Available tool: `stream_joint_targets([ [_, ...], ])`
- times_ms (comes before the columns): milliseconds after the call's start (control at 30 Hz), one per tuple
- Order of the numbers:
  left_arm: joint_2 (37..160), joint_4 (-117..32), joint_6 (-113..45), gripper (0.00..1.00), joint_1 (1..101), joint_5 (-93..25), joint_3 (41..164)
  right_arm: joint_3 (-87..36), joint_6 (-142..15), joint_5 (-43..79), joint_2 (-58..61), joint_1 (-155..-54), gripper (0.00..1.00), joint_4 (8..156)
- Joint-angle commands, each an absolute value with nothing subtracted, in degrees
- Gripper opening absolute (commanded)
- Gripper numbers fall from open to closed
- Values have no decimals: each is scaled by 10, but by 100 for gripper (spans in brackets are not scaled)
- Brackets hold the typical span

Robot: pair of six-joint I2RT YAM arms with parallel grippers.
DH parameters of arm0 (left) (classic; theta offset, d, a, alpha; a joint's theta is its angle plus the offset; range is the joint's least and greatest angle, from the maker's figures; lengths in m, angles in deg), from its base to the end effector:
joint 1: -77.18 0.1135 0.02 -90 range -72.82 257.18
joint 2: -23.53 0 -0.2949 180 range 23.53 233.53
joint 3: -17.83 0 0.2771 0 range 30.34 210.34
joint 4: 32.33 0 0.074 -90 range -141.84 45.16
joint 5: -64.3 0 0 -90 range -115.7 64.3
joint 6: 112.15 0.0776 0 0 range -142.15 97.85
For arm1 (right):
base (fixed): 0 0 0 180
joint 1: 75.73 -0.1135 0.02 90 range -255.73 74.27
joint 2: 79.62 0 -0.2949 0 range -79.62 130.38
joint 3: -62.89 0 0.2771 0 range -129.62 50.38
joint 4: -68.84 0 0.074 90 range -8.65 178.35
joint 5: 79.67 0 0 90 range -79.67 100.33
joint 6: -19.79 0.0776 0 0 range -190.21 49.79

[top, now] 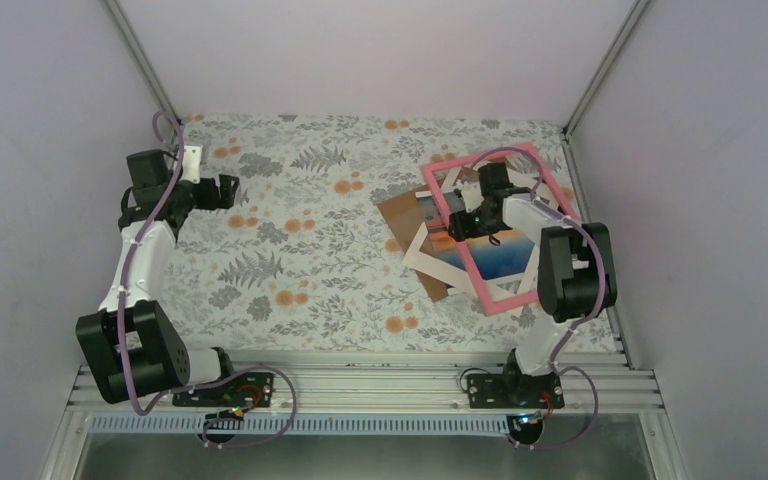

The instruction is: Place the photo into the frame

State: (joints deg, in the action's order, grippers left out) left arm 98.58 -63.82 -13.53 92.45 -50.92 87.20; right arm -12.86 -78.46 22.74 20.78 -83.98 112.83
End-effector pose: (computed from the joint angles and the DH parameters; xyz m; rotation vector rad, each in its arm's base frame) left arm 0.3315 0.0562 0.2839 0.1136 2.1565 -0.2491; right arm 0.3733 0.0710 0.1485 -0.4511 2.7176 0.2994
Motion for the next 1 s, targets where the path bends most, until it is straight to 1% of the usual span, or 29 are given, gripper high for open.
stream_joint_targets([
  [0,992,-625,-148,100,923,-499,868,-151,-768,190,231,-856,64,1100],
  [100,991,-622,-149,100,923,-499,867,-151,-762,182,242,-862,63,1093],
  [233,987,-621,-148,100,923,-495,863,-151,-757,175,259,-867,58,1086],
  [300,988,-619,-150,100,923,-494,863,-151,-756,173,267,-870,53,1085],
  [333,988,-618,-151,100,923,-494,863,-149,-756,168,271,-871,52,1084],
  [500,989,-620,-152,100,923,-493,865,-143,-756,162,281,-876,50,1078],
  [633,989,-622,-151,100,923,-494,866,-154,-753,162,271,-876,37,1092],
  [867,1005,-636,-150,100,923,-502,888,-170,-756,174,225,-876,22,1118],
  [967,1007,-644,-141,100,922,-519,895,-181,-759,170,197,-875,21,1127],
])
